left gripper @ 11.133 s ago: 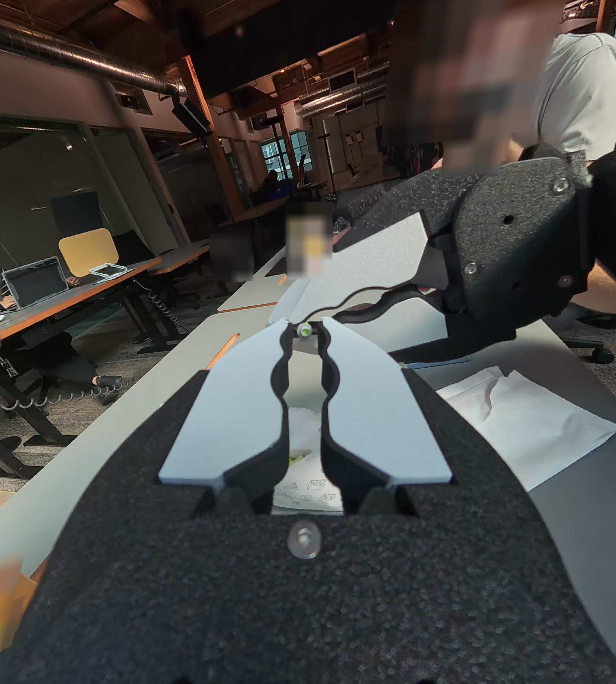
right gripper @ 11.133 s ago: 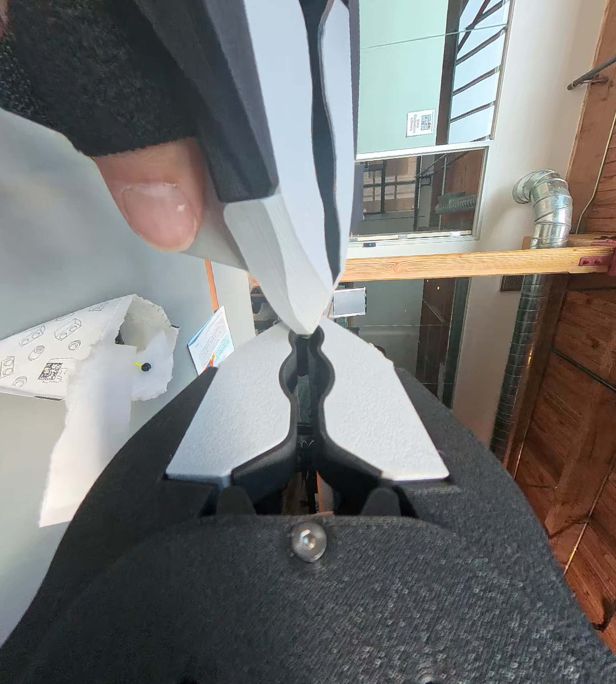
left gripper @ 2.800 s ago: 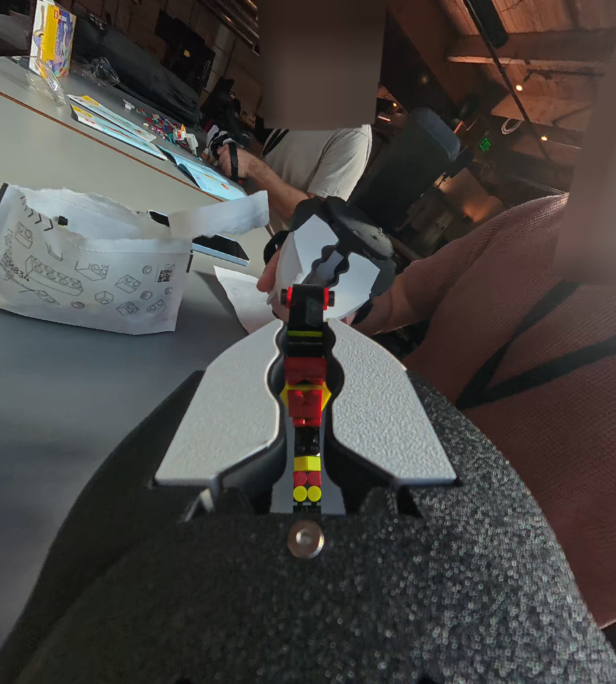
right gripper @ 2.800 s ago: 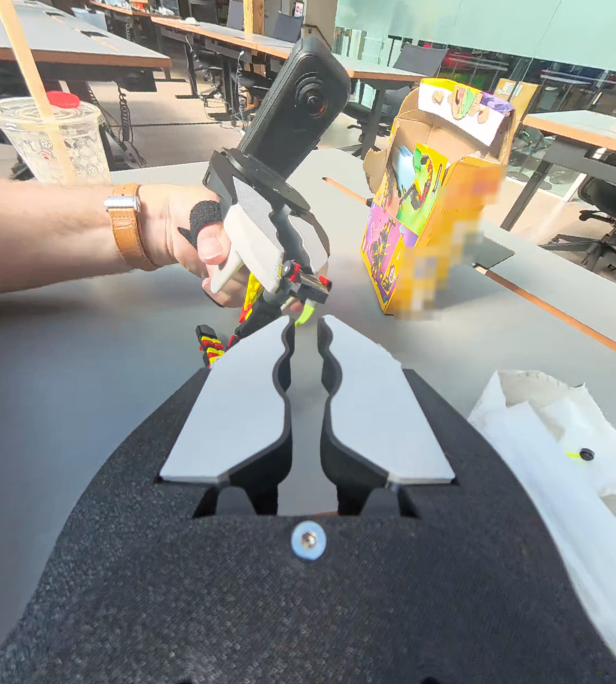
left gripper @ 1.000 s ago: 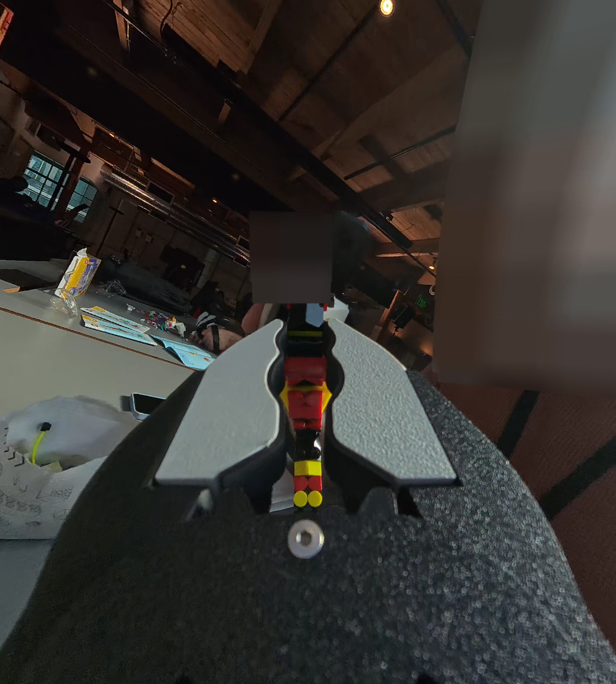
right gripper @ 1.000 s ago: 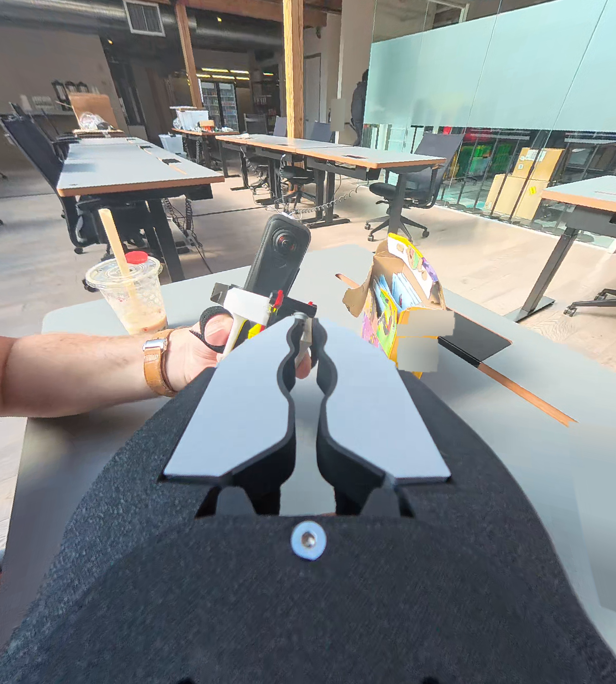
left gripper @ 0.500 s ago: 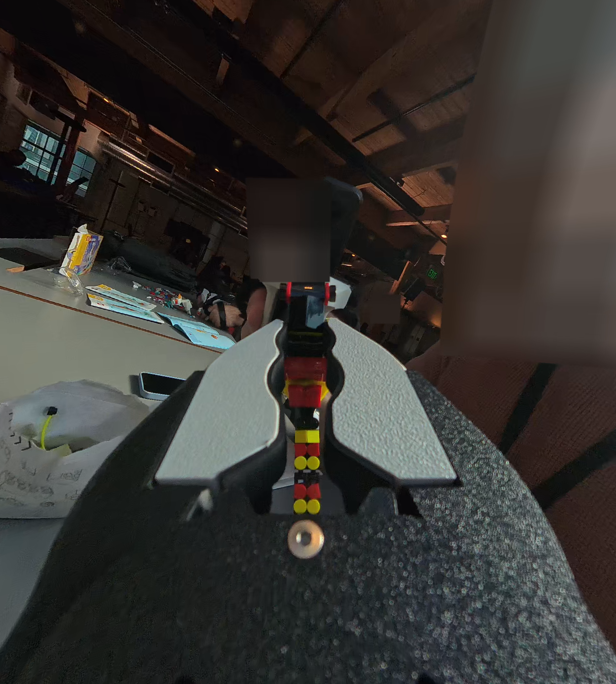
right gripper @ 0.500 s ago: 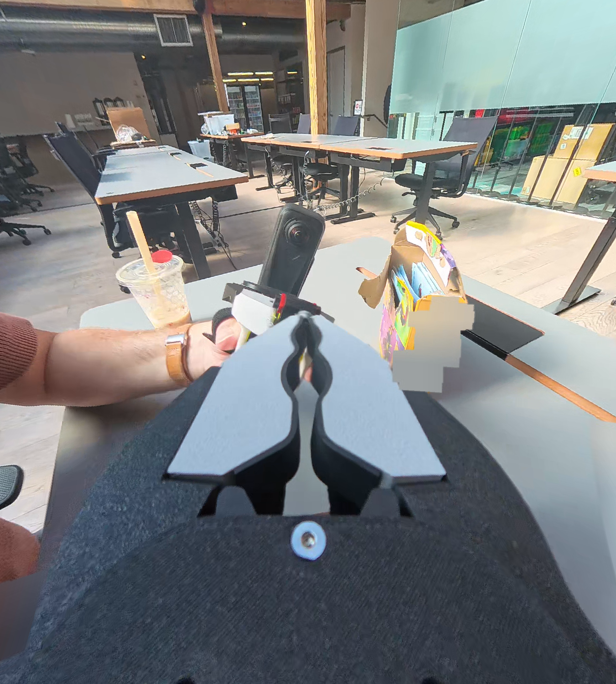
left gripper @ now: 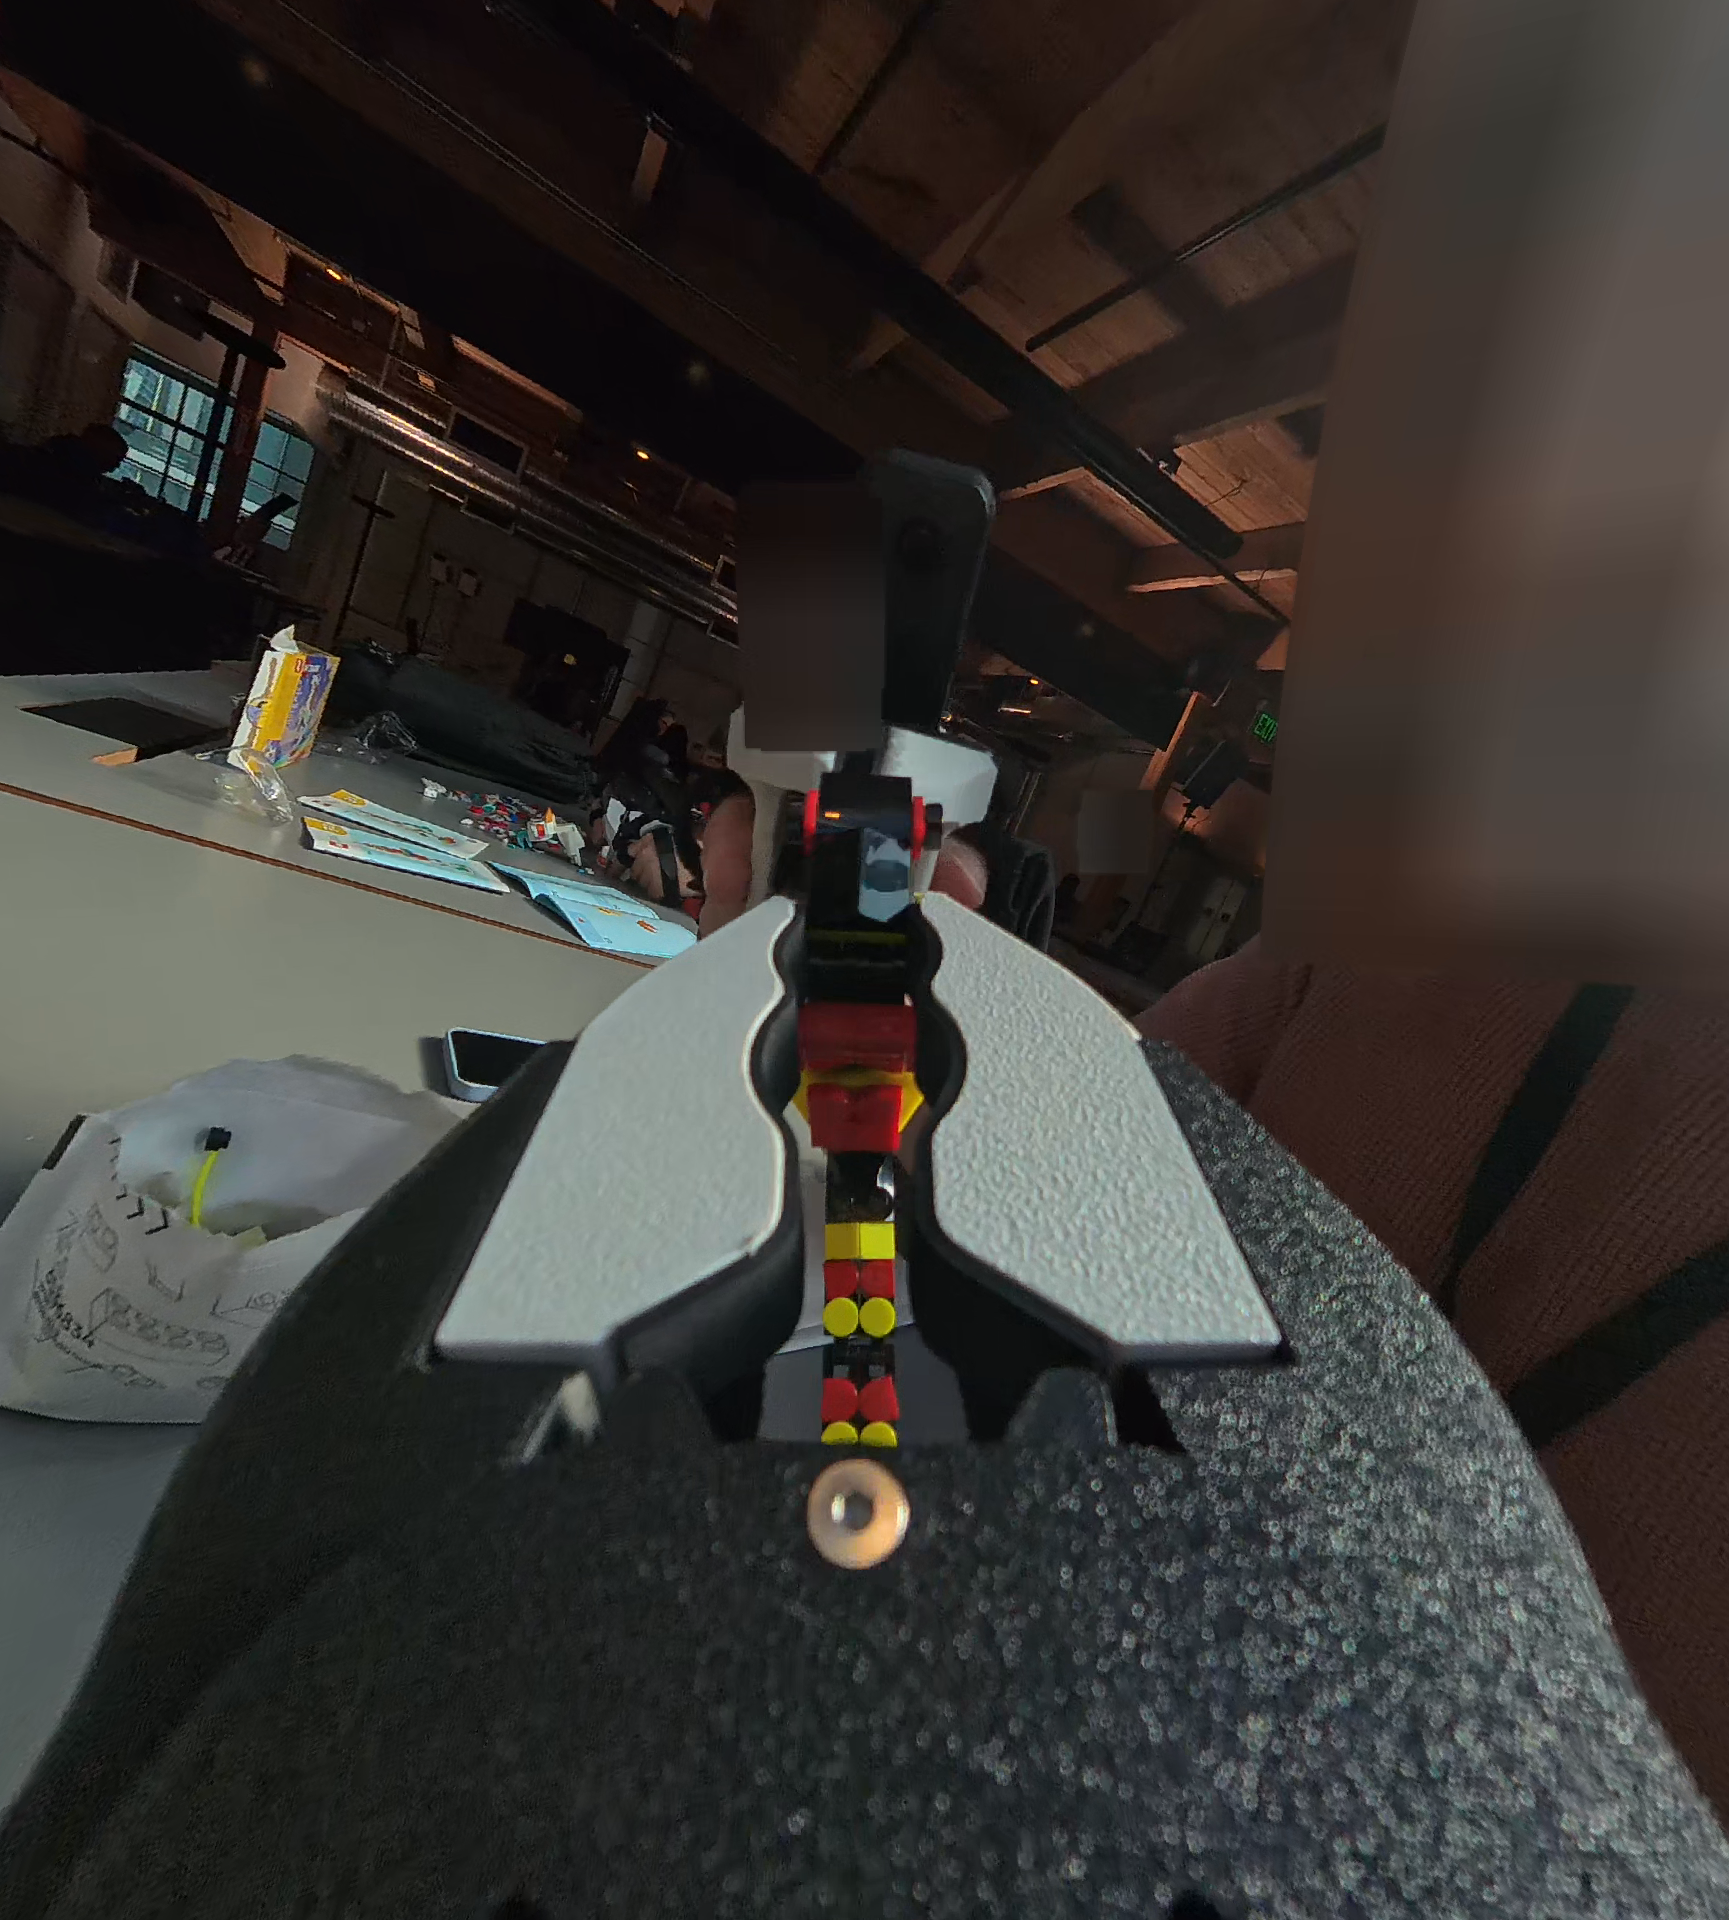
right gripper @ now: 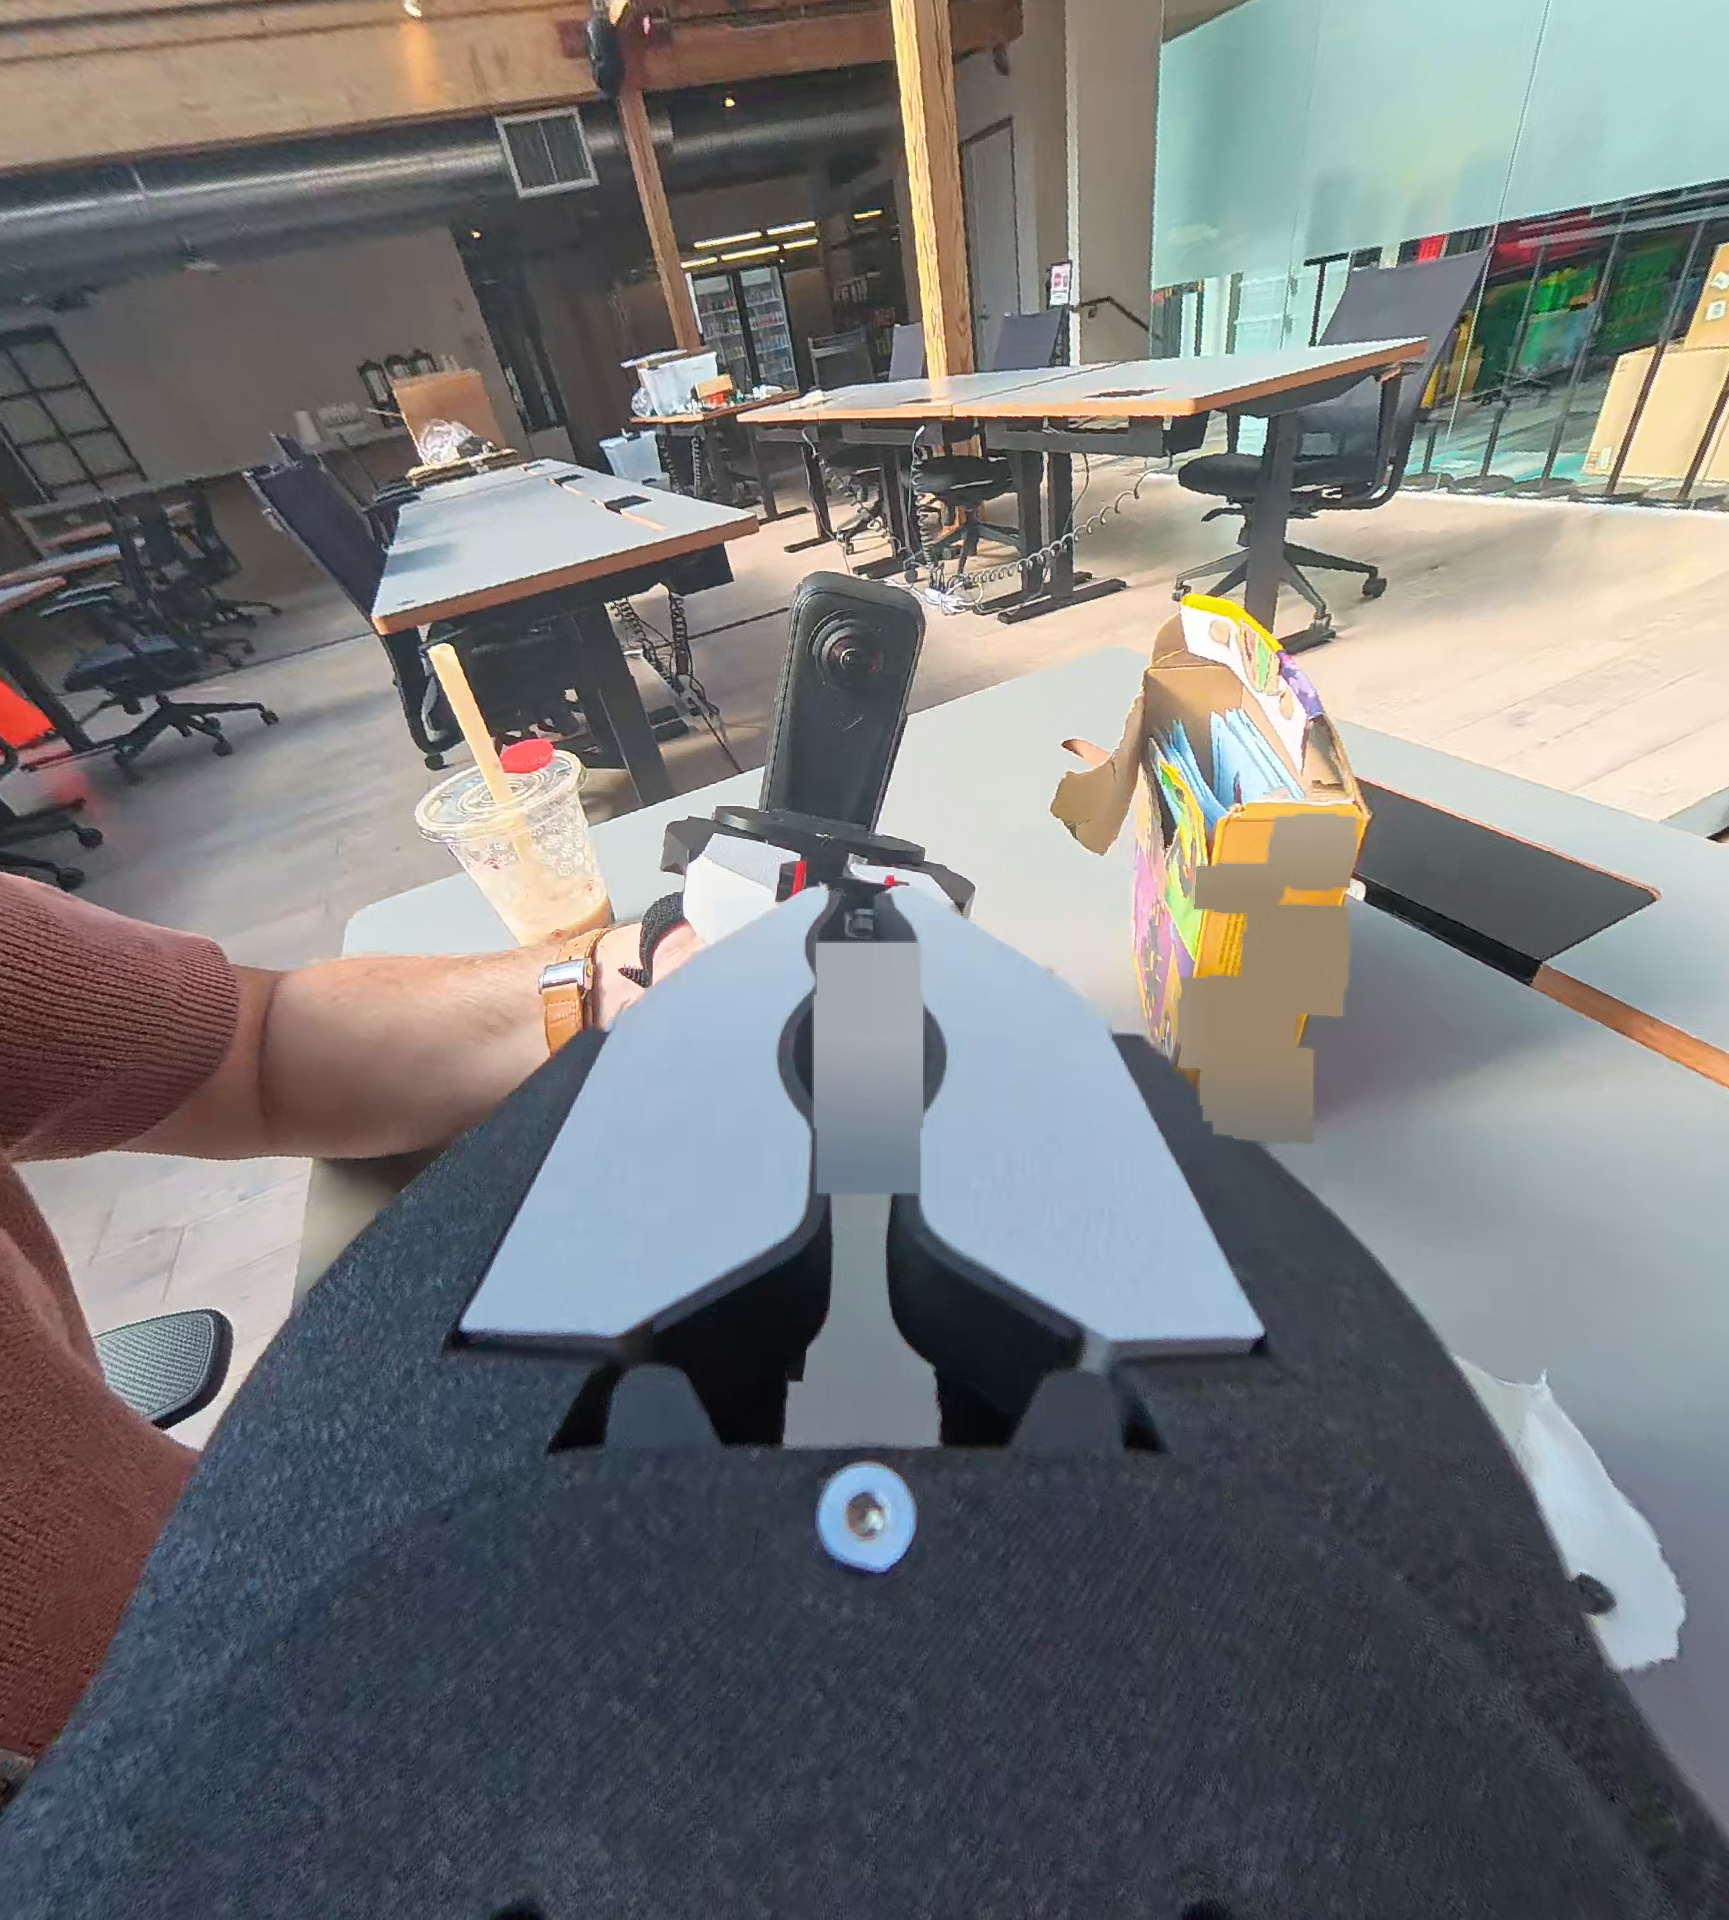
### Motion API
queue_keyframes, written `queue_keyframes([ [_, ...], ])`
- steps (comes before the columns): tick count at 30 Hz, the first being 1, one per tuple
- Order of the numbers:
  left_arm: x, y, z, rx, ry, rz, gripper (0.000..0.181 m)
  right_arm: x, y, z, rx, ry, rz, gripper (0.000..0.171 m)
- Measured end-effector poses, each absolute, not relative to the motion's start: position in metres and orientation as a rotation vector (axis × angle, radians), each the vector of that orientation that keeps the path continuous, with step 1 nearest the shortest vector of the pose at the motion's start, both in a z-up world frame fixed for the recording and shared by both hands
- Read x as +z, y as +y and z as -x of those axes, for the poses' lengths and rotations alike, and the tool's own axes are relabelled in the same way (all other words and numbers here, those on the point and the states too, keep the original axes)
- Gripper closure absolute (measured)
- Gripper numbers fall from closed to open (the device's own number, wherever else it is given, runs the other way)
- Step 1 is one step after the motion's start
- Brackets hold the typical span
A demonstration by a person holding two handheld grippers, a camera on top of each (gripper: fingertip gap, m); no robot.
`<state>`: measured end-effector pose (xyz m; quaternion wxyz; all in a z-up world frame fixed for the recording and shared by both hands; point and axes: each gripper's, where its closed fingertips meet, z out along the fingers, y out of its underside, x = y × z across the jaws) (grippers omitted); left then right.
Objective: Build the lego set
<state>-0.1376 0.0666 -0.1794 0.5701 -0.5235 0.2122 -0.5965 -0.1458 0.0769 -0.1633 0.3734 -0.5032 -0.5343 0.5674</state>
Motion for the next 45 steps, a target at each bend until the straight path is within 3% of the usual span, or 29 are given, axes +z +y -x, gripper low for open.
queue_keyframes([
  [14,-0.177,0.064,0.135,-1.414,0.509,1.214,0.164,-0.163,0.073,0.144,1.519,-1.368,1.302,0.164],
  [20,-0.172,0.062,0.136,-1.432,0.493,1.166,0.164,-0.163,0.073,0.145,1.545,-1.343,1.315,0.153],
  [24,-0.173,0.063,0.134,-1.415,0.503,1.179,0.164,-0.159,0.073,0.144,1.538,-1.324,1.287,0.166],
  [31,-0.171,0.061,0.134,-1.418,0.510,1.173,0.164,-0.163,0.071,0.144,1.500,-1.360,1.295,0.161],
  [45,-0.184,0.056,0.126,-1.401,0.608,1.302,0.164,-0.175,0.067,0.138,1.348,-1.559,1.273,0.169],
])
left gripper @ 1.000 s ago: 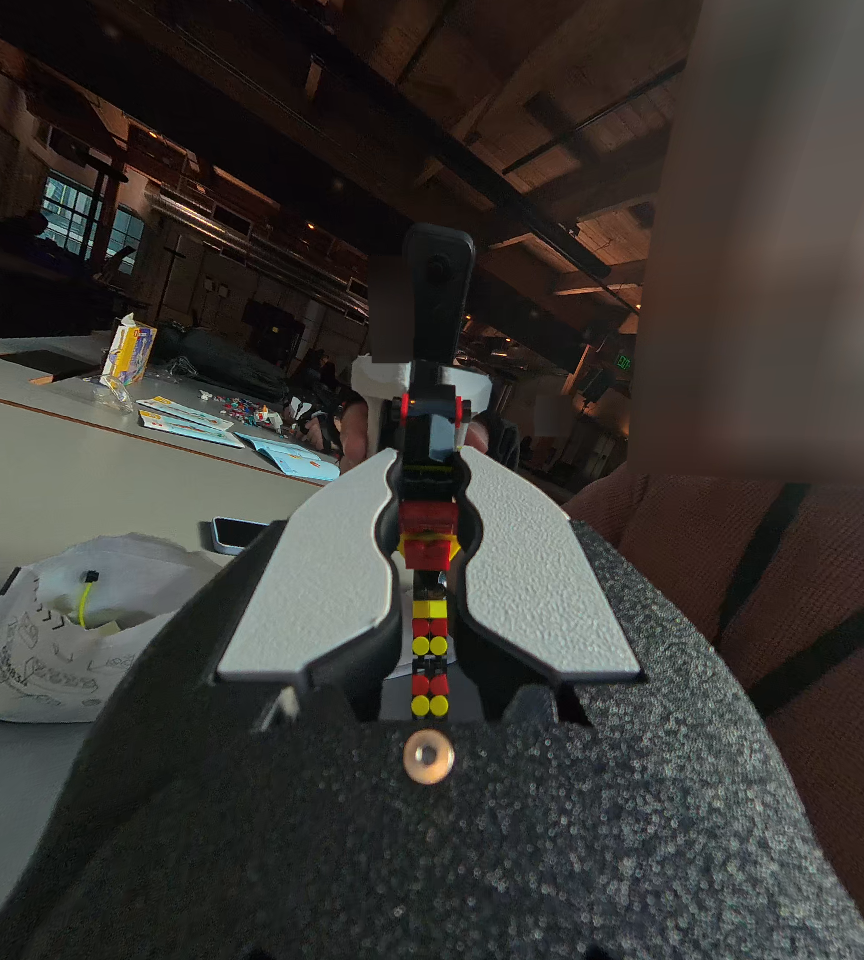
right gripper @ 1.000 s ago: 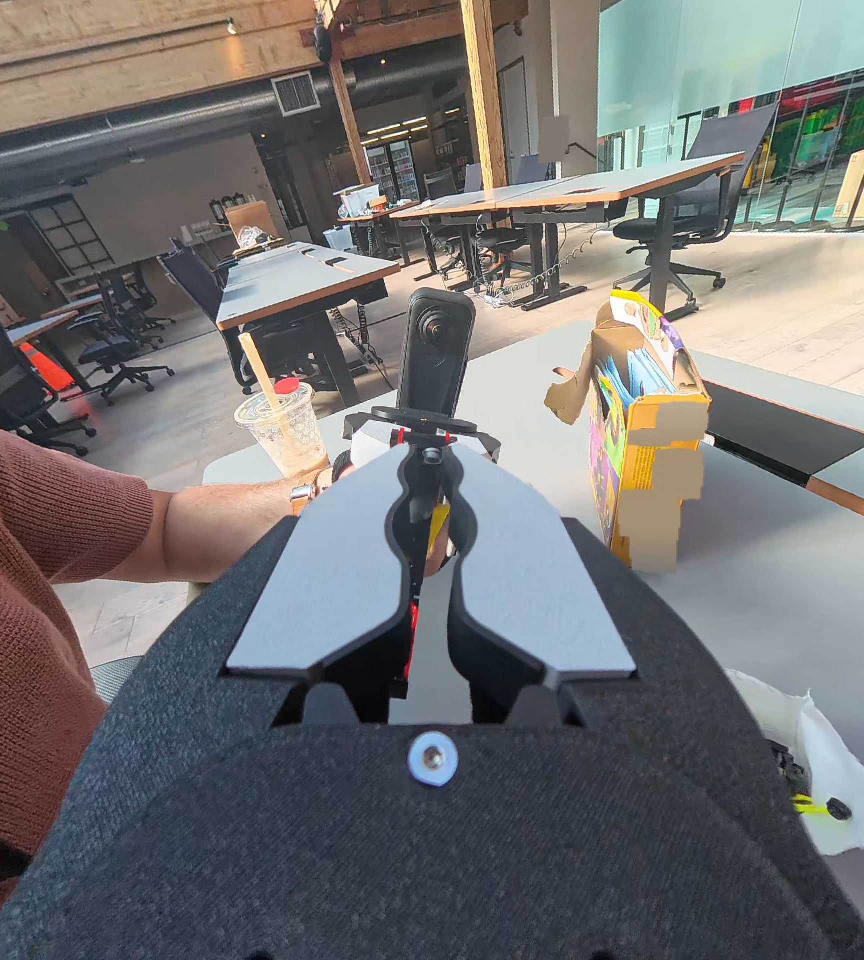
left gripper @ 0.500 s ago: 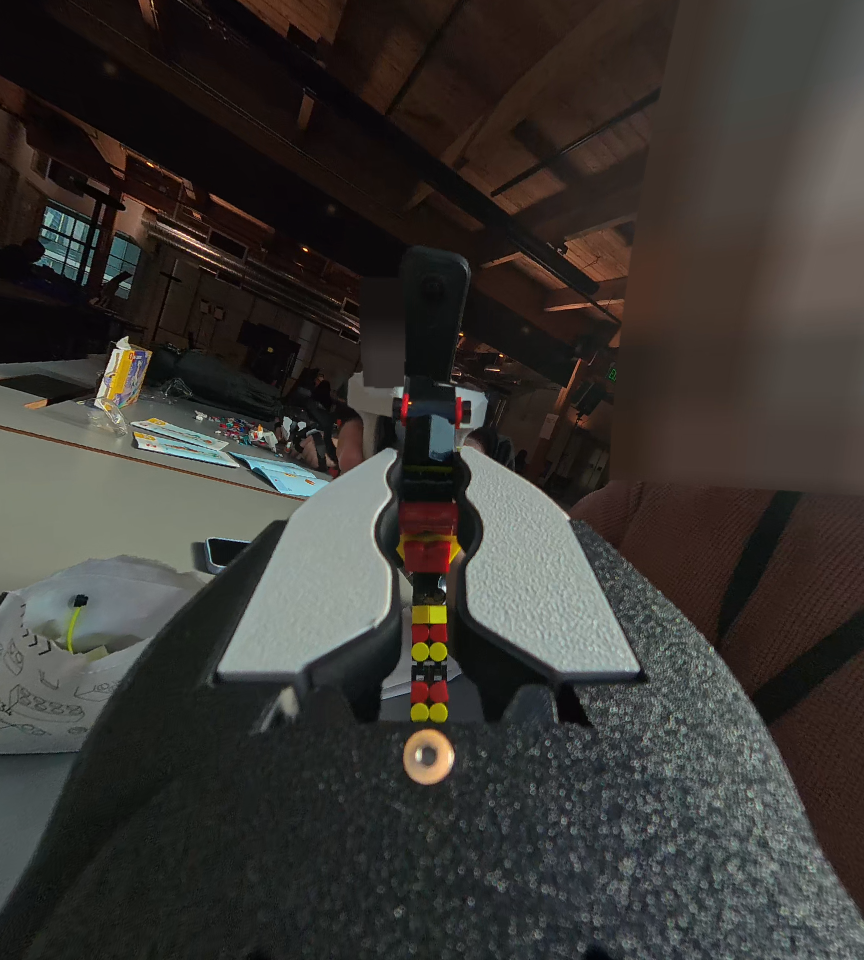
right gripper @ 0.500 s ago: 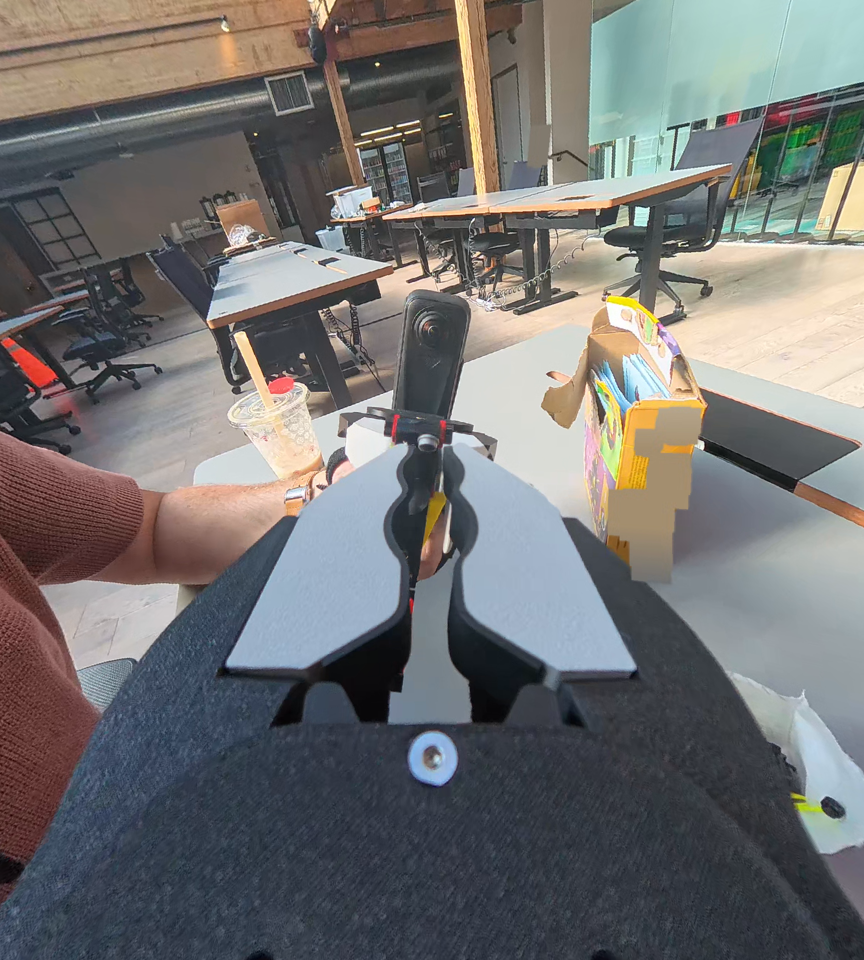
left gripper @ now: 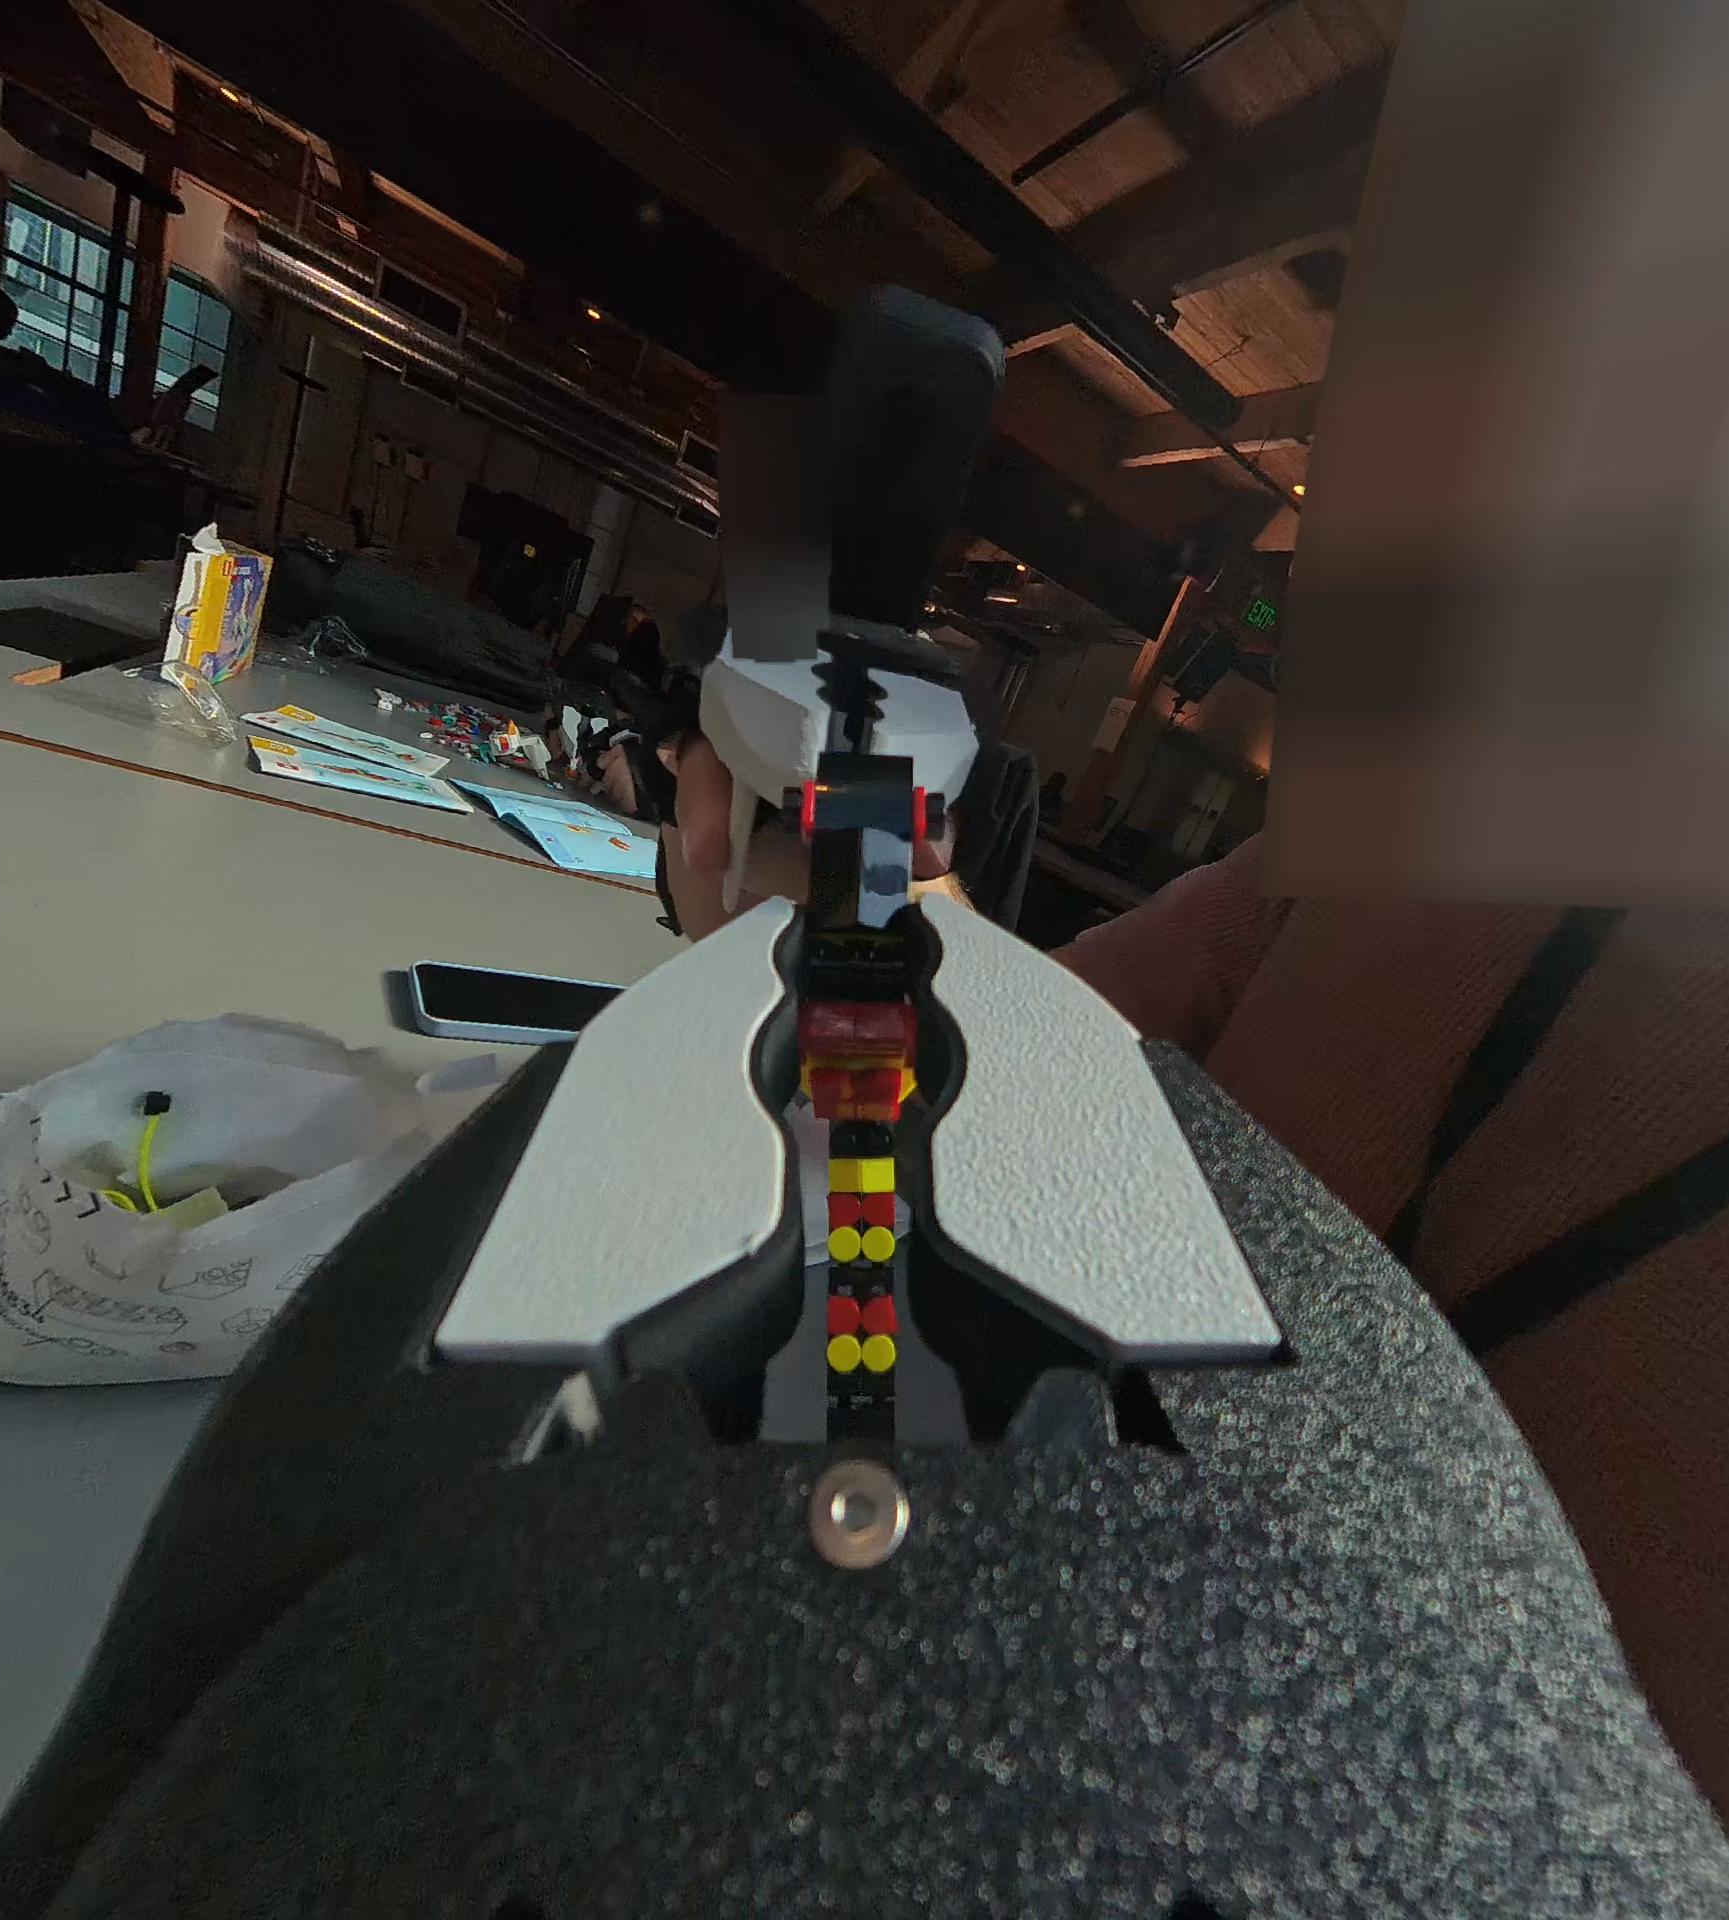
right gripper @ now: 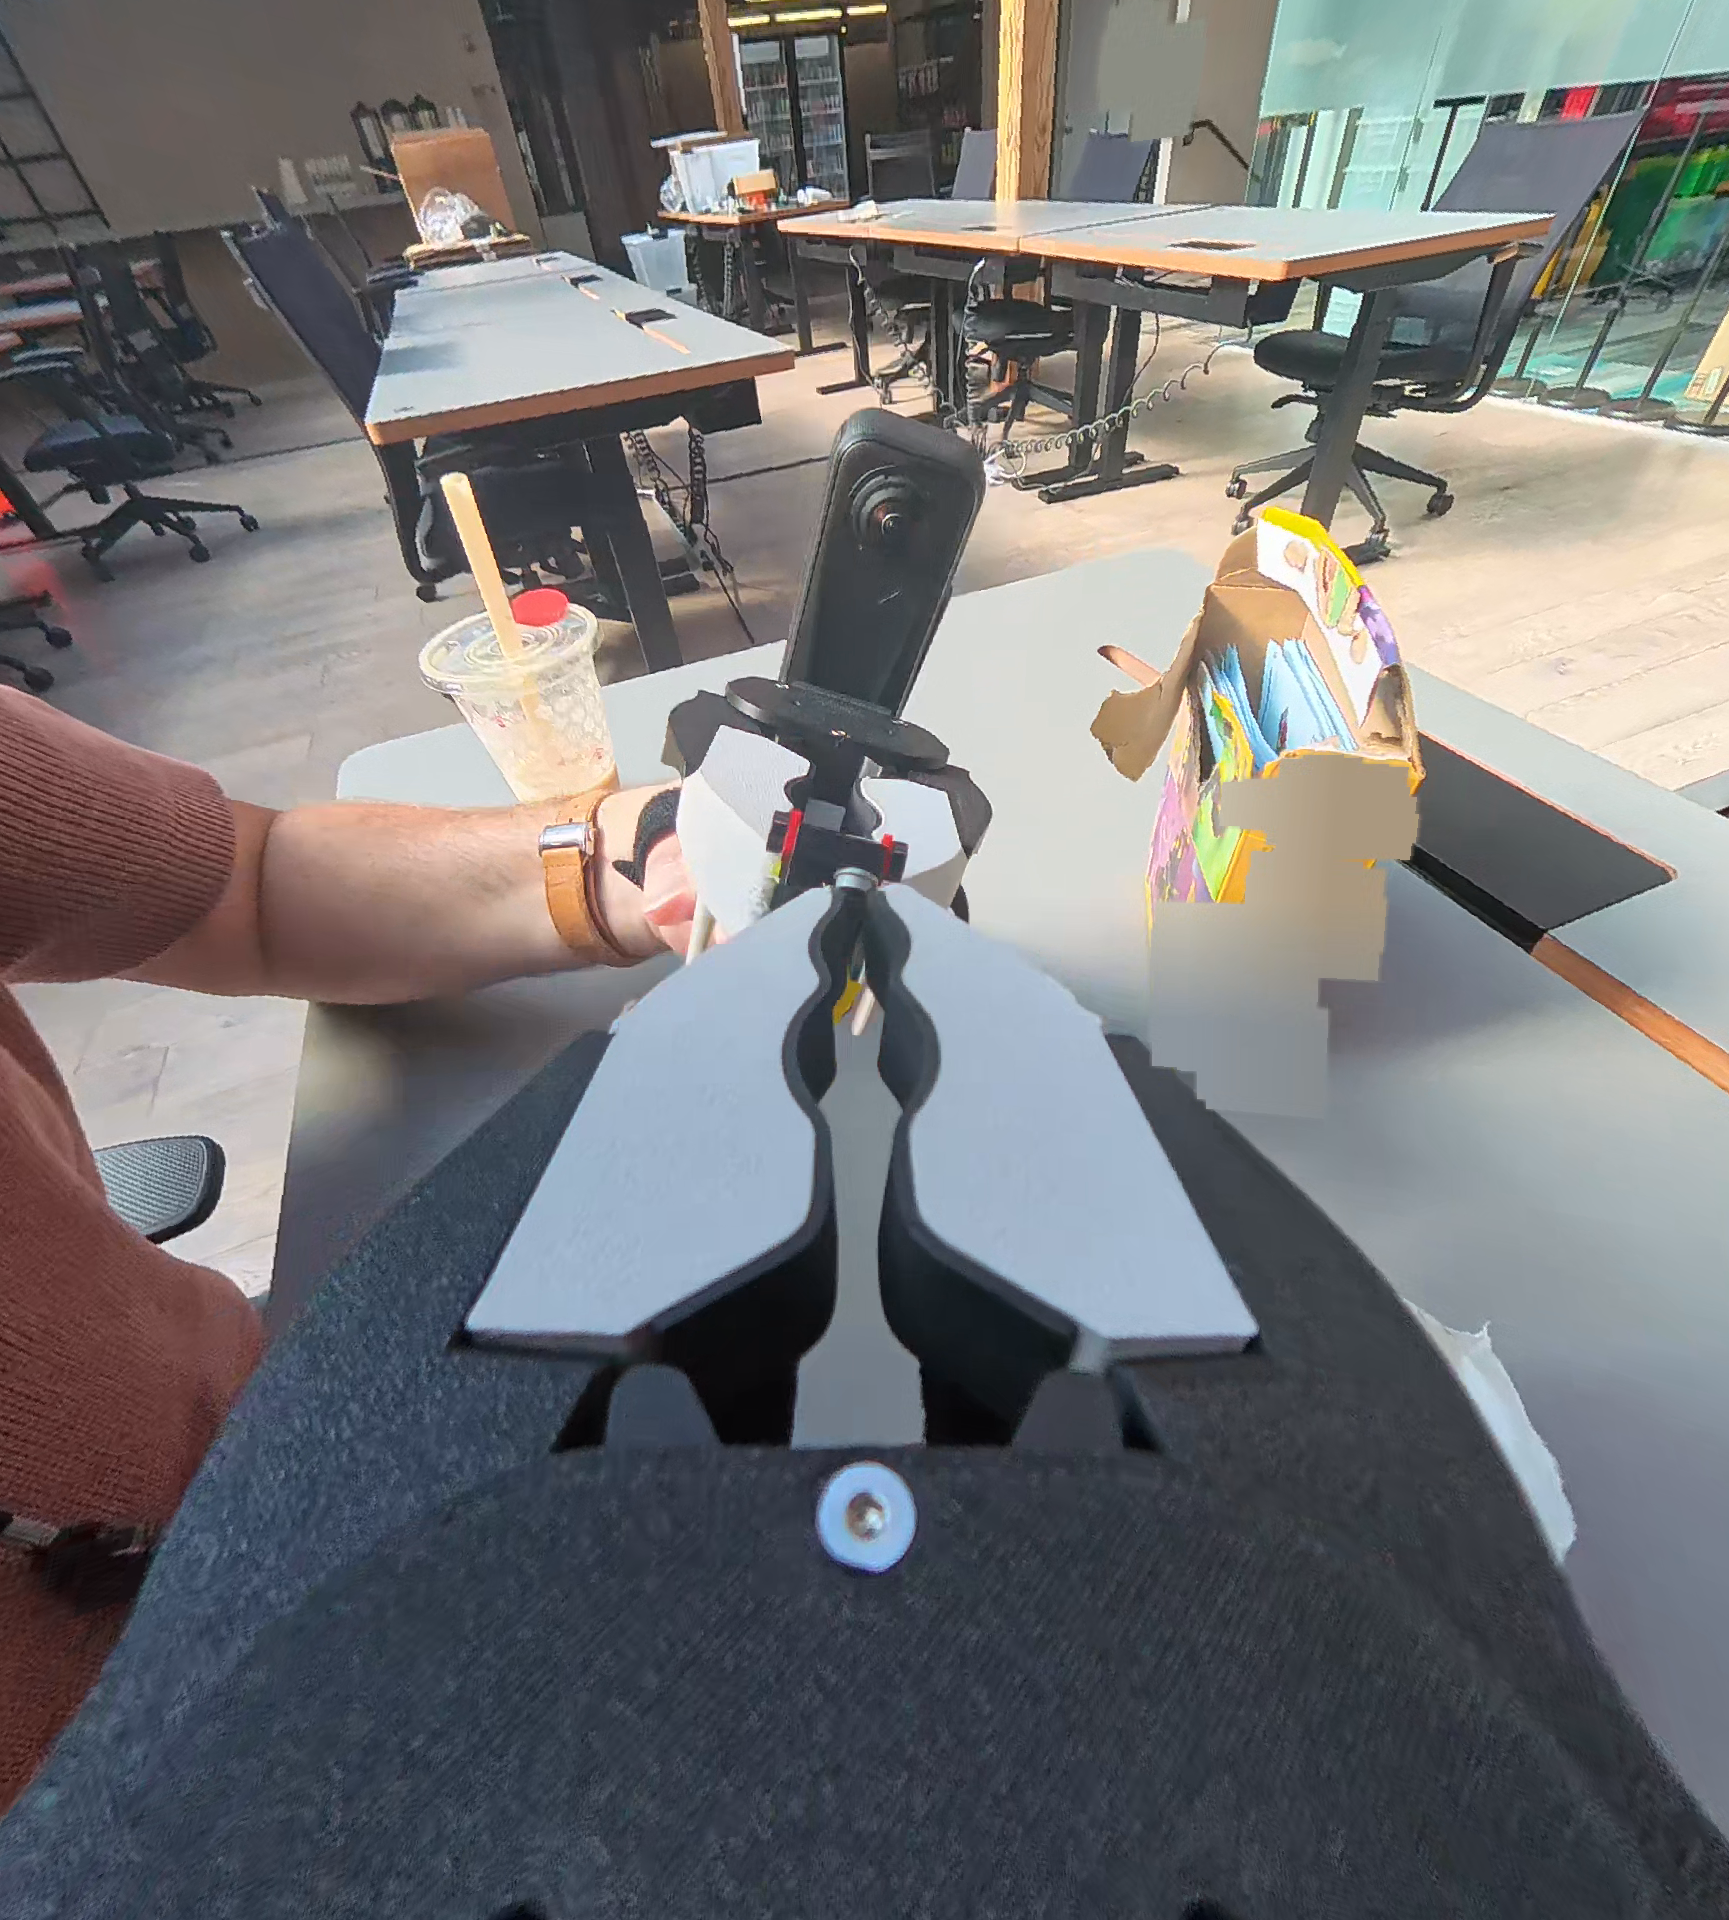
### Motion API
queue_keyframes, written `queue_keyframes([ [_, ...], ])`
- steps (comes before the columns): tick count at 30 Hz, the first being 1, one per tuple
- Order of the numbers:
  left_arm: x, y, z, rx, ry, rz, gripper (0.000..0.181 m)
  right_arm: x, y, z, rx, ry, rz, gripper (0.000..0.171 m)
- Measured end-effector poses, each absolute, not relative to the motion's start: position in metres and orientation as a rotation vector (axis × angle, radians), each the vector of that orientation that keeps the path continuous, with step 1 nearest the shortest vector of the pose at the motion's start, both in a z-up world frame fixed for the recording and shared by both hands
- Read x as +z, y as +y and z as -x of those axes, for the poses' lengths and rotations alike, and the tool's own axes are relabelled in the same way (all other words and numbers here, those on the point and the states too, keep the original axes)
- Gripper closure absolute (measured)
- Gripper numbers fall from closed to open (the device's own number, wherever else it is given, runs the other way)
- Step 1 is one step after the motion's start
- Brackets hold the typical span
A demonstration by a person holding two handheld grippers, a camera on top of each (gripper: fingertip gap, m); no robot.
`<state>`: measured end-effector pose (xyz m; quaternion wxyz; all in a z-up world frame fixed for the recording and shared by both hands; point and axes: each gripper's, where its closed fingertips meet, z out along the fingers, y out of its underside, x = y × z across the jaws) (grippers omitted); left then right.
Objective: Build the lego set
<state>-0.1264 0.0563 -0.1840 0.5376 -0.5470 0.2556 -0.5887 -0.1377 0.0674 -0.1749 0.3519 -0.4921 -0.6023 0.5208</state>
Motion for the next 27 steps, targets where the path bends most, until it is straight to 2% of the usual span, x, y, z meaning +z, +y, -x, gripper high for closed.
queue_keyframes([
  [2,-0.187,0.055,0.125,-1.405,0.622,1.317,0.164,-0.182,0.075,0.137,1.227,-1.589,1.280,0.171],
  [9,-0.187,0.065,0.134,-1.372,0.548,1.325,0.164,-0.183,0.080,0.130,1.224,-1.541,1.287,0.170],
  [13,-0.188,0.063,0.124,-1.305,0.620,1.342,0.164,-0.182,0.073,0.131,1.289,-1.513,1.291,0.158],
  [16,-0.187,0.061,0.121,-1.292,0.635,1.341,0.164,-0.171,0.067,0.128,1.482,-1.492,1.290,0.148],
  [20,-0.195,0.061,0.115,-1.210,0.700,1.403,0.164,-0.173,0.065,0.130,1.443,-1.521,1.279,0.155],
  [27,-0.215,0.057,0.108,-1.066,0.833,1.528,0.164,-0.193,0.060,0.120,1.309,-1.679,1.269,0.156],
])
